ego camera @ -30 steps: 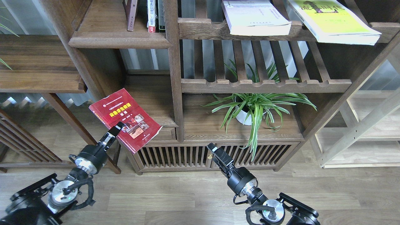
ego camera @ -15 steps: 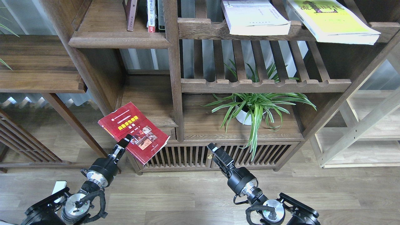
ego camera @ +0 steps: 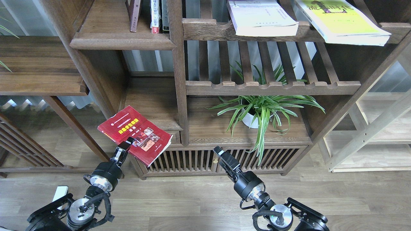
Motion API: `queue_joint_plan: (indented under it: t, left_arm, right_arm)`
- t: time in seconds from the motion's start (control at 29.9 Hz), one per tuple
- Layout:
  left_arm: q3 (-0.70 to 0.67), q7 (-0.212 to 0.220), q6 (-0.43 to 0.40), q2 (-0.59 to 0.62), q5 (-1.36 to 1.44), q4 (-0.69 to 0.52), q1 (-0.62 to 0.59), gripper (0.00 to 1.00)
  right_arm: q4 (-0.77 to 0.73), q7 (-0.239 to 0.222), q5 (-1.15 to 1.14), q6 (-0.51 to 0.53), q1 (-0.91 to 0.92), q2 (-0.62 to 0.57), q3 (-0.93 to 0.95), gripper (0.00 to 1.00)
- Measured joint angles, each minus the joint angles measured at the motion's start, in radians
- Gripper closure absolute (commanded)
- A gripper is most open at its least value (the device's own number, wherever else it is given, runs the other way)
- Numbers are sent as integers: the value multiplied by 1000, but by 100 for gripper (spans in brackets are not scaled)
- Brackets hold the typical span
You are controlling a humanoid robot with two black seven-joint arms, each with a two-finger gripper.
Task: Organize books on shelf
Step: 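Hold the red book in the left gripper and adjust its grip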
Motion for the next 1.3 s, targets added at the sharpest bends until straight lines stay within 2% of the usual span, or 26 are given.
queue_joint_plan:
  t: [0.6,0.8,1.0,1.17,1.3]
  left_arm:
    - [-9,-12,0,-18,-26,-30,54,100]
    - [-25,15,0,-16,-12,-48,76,100]
    - [-109,132,0,-10,-5,-37,107,100]
    - [-122,198,0,-6,59,-30,102,100]
    - [-133,274,0,55,81,-61,99,100]
  right_arm:
    - [1,0,0,0,-1,0,18,1]
    - [1,-1,0,0,-2,0,20,1]
    - [-6,-1,0,0,-4,0,20,1]
    - [-16,-2,-1,0,-4,0,20,1]
    - [-16,-2,-2,0,-5,0,20,1]
